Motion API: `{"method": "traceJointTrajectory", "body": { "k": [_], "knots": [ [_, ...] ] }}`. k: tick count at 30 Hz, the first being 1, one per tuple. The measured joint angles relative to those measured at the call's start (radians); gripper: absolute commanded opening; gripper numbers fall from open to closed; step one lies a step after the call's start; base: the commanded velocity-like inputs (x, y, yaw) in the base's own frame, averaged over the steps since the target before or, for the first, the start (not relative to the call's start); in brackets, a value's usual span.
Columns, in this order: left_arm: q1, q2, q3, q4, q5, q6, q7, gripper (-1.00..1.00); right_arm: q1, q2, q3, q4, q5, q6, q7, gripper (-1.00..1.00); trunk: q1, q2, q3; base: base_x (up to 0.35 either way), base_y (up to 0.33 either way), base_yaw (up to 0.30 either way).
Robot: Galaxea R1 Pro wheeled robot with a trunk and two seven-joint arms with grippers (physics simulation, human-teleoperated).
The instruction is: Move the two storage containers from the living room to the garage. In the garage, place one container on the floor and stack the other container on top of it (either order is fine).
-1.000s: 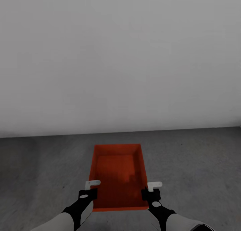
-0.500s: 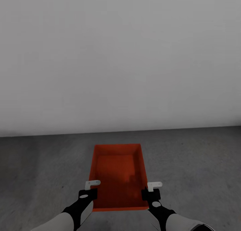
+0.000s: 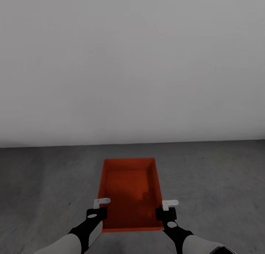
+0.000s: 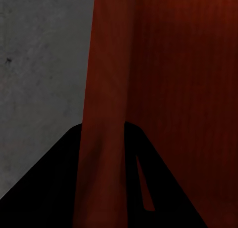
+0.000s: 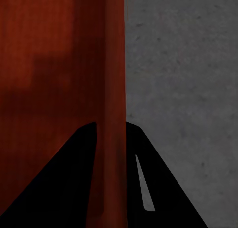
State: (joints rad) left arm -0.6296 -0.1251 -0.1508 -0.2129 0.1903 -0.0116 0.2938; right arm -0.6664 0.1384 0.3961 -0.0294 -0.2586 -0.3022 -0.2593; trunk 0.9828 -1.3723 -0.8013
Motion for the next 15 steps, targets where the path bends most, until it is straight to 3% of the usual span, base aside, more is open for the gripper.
{"method": "traceJointTrajectory", "body": {
  "k": [15],
  "knots": [
    [0.0, 0.0, 0.0, 0.0, 0.0, 0.001, 0.0, -1.0, 0.0, 0.0, 0.001, 0.0, -0.001, 0.0, -0.001, -1.0, 0.058, -0.105, -0.047, 0.0, 0.0, 0.019]
  ]
}}
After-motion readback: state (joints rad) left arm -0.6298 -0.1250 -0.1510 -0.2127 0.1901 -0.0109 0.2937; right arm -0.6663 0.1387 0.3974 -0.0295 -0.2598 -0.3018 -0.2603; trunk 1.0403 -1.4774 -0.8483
